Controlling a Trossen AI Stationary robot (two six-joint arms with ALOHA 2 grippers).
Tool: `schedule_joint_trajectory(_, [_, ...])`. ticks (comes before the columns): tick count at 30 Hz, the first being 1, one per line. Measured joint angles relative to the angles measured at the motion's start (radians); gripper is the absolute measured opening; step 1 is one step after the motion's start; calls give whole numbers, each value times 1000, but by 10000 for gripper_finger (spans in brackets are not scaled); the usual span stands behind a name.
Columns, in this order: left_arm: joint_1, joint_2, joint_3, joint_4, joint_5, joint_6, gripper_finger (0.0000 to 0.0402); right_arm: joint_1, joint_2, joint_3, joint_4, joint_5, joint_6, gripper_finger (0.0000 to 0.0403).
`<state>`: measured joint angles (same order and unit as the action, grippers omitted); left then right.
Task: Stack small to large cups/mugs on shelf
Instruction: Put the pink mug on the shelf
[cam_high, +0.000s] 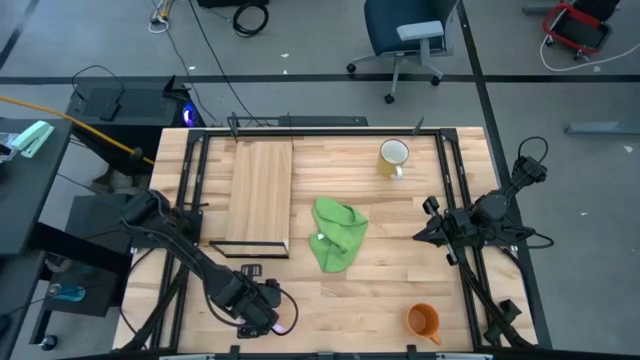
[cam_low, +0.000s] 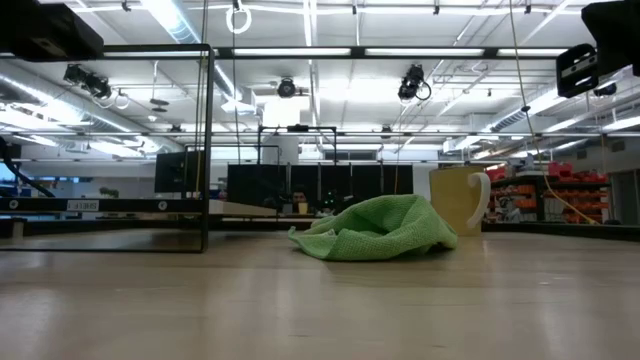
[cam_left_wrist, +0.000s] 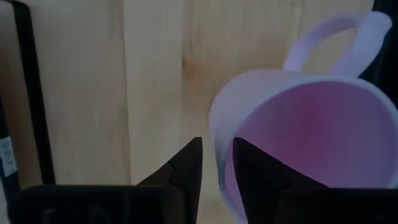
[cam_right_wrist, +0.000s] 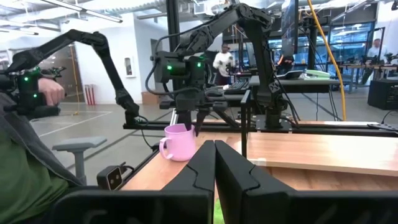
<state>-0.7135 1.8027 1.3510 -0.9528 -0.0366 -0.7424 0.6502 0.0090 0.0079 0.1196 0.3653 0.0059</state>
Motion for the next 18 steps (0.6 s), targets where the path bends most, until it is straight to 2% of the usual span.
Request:
schedule_joint_trajectory(7, [9, 17, 0, -5, 35, 6, 73, 0, 0, 0, -1, 0, 0, 13])
schedule_joint_trajectory(15, [11, 3, 0, -5, 42, 18, 19, 0, 0, 0, -2, 0, 0, 13])
schedule_joint_trajectory(18, [11, 0, 0, -5, 43, 21, 12, 0, 0, 0, -2, 0, 0, 13])
